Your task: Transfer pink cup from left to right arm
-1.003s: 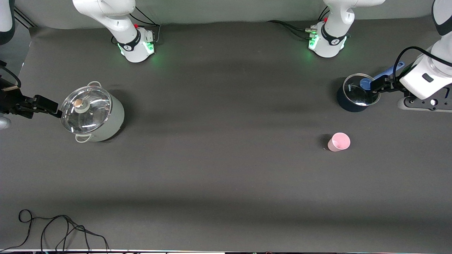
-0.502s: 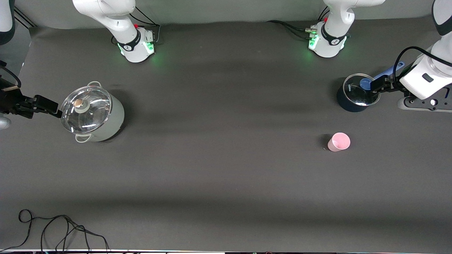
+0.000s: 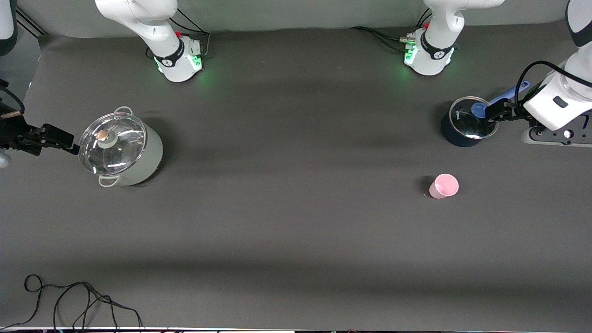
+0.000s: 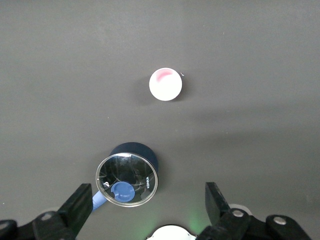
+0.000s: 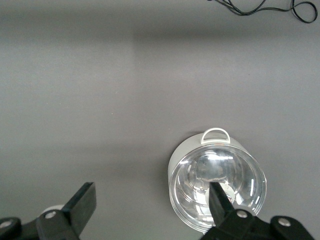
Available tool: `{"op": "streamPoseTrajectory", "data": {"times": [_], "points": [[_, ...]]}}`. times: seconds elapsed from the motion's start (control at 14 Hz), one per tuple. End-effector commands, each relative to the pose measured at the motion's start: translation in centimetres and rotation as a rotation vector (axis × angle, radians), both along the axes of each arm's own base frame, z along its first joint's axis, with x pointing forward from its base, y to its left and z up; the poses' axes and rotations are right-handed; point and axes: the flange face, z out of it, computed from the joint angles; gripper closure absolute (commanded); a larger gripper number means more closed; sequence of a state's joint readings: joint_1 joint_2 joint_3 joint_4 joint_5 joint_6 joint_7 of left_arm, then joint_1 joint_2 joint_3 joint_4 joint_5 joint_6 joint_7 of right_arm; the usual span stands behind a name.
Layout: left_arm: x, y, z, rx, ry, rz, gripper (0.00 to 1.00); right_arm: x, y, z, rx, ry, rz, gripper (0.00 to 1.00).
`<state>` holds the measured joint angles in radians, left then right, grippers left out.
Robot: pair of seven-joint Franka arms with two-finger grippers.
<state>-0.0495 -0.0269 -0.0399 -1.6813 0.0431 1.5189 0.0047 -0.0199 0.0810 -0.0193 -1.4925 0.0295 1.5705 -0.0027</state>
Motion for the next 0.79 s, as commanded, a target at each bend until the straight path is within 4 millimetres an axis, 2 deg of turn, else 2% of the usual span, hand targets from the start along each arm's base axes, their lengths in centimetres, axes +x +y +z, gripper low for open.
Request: {"op": "streamPoseTrajectory", "data": {"times": [0.0,0.72], "points": [[-0.43,0.13,0.39,-0.002,0.003,-0.003,0.0,0.19,0.07,0.35,-0.006,0.001,-0.017,0.0],[-0.44,0.05,0.13,-0.002,0.006,-0.005,0.0,0.0,0.07,0.77,-0.007,-0.006,0.003,0.0]]}}
